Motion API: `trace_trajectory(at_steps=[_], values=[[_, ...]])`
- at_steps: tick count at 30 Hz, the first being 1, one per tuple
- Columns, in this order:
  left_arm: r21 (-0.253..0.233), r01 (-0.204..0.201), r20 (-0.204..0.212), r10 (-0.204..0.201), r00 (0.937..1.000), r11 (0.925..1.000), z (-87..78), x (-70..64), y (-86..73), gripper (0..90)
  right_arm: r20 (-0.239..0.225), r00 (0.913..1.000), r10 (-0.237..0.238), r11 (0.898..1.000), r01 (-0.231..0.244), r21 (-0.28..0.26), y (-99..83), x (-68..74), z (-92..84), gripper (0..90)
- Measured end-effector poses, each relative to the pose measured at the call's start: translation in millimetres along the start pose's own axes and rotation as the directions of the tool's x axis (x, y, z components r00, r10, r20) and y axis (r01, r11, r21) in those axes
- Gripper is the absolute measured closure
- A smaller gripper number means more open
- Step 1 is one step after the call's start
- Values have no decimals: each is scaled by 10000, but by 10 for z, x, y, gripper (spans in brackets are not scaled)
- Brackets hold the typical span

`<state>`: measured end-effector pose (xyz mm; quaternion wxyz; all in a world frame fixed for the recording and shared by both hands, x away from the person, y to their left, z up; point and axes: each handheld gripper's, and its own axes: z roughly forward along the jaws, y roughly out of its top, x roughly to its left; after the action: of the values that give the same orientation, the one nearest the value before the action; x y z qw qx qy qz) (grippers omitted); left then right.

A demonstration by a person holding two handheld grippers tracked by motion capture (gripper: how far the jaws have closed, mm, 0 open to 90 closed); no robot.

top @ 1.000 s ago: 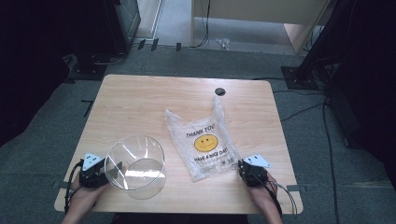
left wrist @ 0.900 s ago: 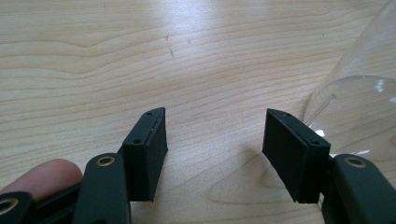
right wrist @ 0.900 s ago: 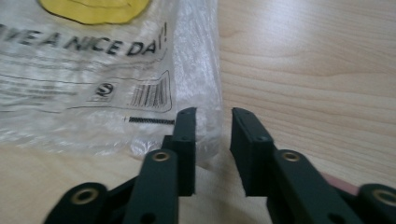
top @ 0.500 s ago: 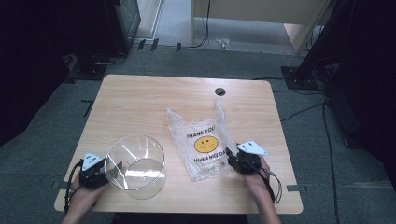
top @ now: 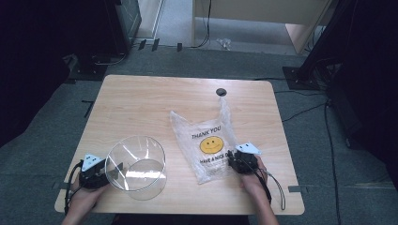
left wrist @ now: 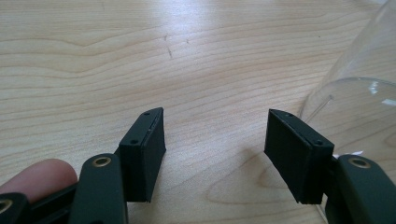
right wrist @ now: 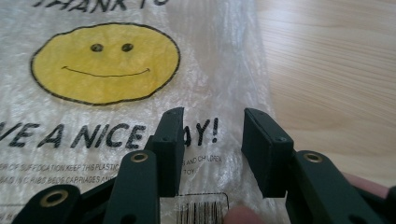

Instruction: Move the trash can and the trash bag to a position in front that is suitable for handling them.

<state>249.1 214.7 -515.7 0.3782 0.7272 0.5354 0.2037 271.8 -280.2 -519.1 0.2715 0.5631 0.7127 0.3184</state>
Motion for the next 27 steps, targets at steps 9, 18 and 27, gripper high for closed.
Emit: trace_trajectory(at_steps=[9, 18, 27], values=[[19, -26, -46, 26, 10000, 10000, -1, -1, 0, 373, 1317, 9869, 929, 9957, -917, -149, -258, -295, -261, 578], [14, 40, -82, -40, 10000, 10000, -1, 3, 0, 338, 2127, 9693, 1234, 9921, -1254, -38, -454, -241, -526, 497], [93, 186, -159, -184, 9997, 9998, -85, 7, -35, 326, 1210, 9794, 1618, 9777, -1424, -1546, -280, -72, -725, 488]])
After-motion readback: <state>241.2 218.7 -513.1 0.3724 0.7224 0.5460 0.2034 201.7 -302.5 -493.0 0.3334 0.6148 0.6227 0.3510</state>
